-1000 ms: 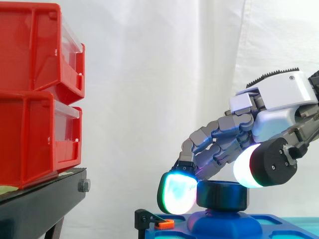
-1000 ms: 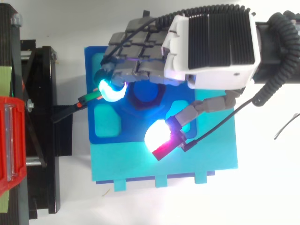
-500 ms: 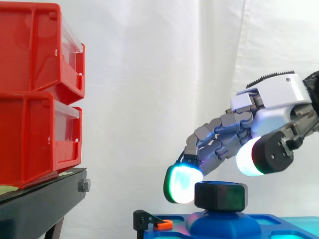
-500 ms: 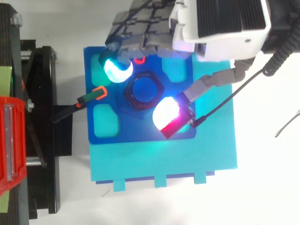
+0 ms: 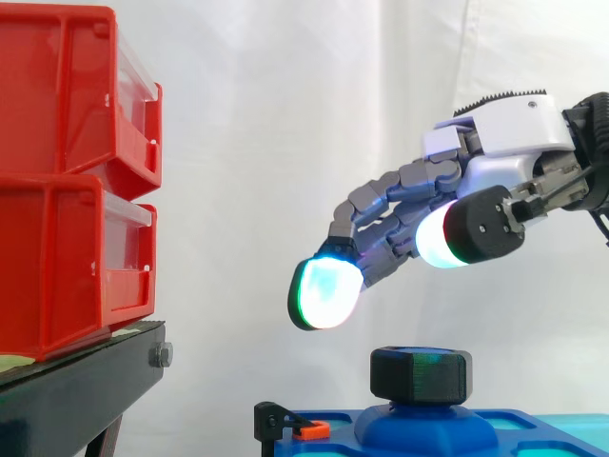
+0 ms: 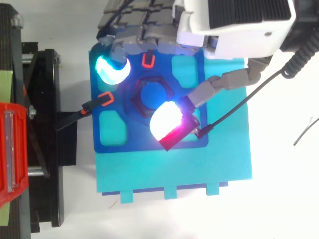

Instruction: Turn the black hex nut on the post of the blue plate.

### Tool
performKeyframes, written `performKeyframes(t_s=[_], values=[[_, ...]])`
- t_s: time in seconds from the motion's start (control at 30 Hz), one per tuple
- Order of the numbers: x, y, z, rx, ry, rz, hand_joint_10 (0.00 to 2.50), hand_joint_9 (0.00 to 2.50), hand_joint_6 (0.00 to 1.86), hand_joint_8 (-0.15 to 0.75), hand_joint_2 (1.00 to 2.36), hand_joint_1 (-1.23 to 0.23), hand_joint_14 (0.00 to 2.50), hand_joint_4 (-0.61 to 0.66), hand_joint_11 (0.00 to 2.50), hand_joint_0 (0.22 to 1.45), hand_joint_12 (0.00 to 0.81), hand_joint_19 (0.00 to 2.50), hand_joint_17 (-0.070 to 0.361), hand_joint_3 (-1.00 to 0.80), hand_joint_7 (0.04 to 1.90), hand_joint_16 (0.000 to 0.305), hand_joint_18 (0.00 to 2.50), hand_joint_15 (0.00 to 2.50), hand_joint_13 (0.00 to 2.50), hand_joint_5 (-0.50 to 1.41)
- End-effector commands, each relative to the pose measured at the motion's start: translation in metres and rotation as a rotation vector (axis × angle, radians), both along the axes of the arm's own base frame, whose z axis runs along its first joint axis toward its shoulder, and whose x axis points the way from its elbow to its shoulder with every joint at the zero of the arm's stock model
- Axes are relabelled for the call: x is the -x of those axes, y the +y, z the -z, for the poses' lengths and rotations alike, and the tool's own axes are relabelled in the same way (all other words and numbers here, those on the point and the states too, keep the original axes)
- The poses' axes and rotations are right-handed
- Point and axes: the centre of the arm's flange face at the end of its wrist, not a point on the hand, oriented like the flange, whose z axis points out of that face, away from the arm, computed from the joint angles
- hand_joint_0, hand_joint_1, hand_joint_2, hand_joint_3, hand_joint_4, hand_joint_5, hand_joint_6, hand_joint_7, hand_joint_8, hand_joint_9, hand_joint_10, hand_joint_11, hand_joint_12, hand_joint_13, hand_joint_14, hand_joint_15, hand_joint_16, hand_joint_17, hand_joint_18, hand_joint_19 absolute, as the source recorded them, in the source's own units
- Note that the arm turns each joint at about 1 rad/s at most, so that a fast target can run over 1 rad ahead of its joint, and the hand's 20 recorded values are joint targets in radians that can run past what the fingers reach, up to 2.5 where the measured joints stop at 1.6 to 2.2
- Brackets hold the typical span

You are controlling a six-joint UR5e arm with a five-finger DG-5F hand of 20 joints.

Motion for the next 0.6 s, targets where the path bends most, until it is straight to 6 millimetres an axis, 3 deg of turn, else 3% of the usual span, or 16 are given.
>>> performKeyframes(t_s=[0.0,0.23,0.57], values=[[-0.004,0.010,-0.002,0.003,-0.016,0.015,0.00,0.38,0.50,0.283,1.00,-0.49,0.00,0.24,0.00,0.45,0.401,0.17,0.121,-0.50,0.83,0.054,0.21,0.01,0.31,-0.19],[-0.011,0.041,-0.004,0.009,-0.027,0.030,0.00,0.39,0.50,0.285,1.00,-0.49,0.00,0.24,0.00,0.45,0.400,0.17,0.121,-0.50,0.82,0.054,0.21,0.01,0.31,-0.18],[-0.010,0.066,0.010,0.017,0.001,0.041,0.00,0.39,0.50,0.284,1.00,-0.49,0.00,0.25,0.00,0.45,0.400,0.17,0.121,-0.50,0.83,0.054,0.20,0.01,0.31,-0.18]])
